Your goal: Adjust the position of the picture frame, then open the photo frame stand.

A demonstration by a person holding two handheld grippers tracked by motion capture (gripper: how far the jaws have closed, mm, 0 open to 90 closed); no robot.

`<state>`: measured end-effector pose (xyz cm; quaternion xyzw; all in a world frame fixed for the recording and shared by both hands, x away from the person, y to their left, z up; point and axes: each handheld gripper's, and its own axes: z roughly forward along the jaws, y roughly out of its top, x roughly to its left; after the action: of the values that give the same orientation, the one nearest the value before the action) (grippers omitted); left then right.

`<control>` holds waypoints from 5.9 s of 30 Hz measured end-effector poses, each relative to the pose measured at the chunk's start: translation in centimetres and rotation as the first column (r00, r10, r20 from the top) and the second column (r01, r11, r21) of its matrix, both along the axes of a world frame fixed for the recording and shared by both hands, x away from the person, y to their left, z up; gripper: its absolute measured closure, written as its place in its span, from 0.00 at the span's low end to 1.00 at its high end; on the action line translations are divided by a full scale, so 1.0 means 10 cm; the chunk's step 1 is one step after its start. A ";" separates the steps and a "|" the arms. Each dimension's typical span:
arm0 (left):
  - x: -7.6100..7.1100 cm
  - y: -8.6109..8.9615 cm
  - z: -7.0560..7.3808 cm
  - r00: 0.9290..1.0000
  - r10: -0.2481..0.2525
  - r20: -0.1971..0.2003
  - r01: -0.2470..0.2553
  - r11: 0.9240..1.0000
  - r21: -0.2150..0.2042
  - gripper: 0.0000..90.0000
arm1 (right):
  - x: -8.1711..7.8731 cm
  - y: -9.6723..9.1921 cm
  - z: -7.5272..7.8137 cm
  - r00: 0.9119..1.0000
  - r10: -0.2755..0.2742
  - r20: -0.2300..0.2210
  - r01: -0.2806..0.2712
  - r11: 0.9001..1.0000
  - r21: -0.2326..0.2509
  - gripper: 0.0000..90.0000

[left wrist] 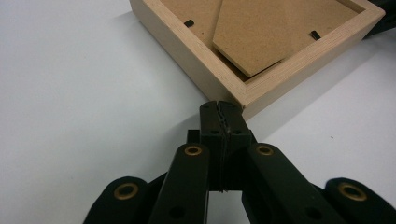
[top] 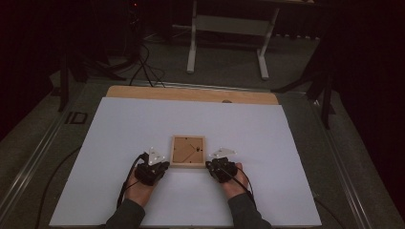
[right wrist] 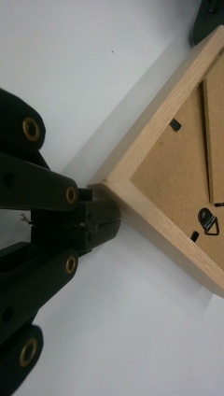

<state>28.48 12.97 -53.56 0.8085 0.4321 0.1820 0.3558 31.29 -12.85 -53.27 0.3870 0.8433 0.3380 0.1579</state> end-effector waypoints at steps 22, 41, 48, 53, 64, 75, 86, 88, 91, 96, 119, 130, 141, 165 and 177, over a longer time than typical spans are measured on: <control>0.04 0.05 0.00 0.999 0.047 -0.007 -0.047 0.999 -0.018 0.83 | 0.00 -0.04 0.03 1.000 0.008 0.030 -0.007 1.000 -0.008 1.00; 0.05 0.15 0.14 0.998 0.061 0.006 -0.059 0.989 -0.138 0.66 | -0.10 0.00 0.11 0.990 0.046 0.130 -0.051 0.998 0.035 1.00; 0.03 0.11 0.19 1.000 0.025 0.009 -0.024 0.990 -0.139 0.64 | -0.10 0.01 0.12 0.989 0.044 0.141 -0.052 0.997 0.048 1.00; 0.00 0.03 0.20 1.000 0.003 0.023 0.000 0.992 -0.128 0.63 | -0.12 0.01 0.14 0.987 0.051 0.152 -0.061 0.996 0.060 1.00; 0.04 -0.07 0.28 0.999 -0.041 0.033 0.045 0.990 -0.132 0.63 | -0.13 0.03 0.14 0.986 0.071 0.152 -0.082 0.995 0.065 1.00; 0.21 -0.25 0.30 0.996 -0.088 -0.011 0.087 0.994 -0.067 0.62 | -0.13 0.02 0.13 0.986 0.069 0.150 -0.082 0.993 0.081 1.00; 0.32 -0.35 0.33 0.993 -0.114 -0.041 0.114 0.993 -0.004 0.57 | -0.13 0.02 0.13 0.986 0.069 0.152 -0.083 0.993 0.084 1.00; 0.33 -0.36 0.34 0.992 -0.116 -0.042 0.117 0.993 0.006 0.57 | -0.13 0.02 0.13 0.986 0.070 0.152 -0.083 0.993 0.083 1.00; 0.35 -0.37 0.34 0.993 -0.110 -0.045 0.111 0.994 0.016 0.57 | -0.13 0.02 0.13 0.986 0.072 0.153 -0.085 0.993 0.083 1.00; 0.38 -0.37 0.35 0.992 -0.113 -0.062 0.115 0.993 0.022 0.56 | -0.13 0.02 0.13 0.985 0.075 0.154 -0.088 0.993 0.081 1.00; 0.45 -0.41 0.31 0.991 -0.111 -0.080 0.116 0.991 0.064 0.54 | -0.13 0.02 0.13 0.985 0.074 0.155 -0.087 0.993 0.080 1.00; 0.45 -0.43 0.36 0.991 -0.105 -0.081 0.111 0.991 0.074 0.56 | -0.13 0.02 0.13 0.985 0.074 0.155 -0.088 0.993 0.081 1.00; 0.47 -0.41 0.49 0.994 -0.081 -0.078 0.082 0.996 0.019 0.58 | -0.13 0.02 0.13 0.985 0.073 0.158 -0.087 0.993 0.082 1.00; 0.42 -0.31 0.37 0.984 -0.087 -0.156 0.083 0.996 -0.032 0.49 | -0.13 0.01 0.12 0.984 0.074 0.159 -0.088 0.993 0.083 1.00; 0.44 -0.23 0.43 0.971 -0.071 -0.228 0.048 0.993 -0.106 0.57 | -0.13 0.01 0.12 0.984 0.072 0.162 -0.087 0.993 0.085 1.00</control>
<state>32.89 10.70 -49.28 0.8179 0.4548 0.0541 0.3483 29.95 -12.72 -52.06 0.3318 0.8264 0.4119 0.1929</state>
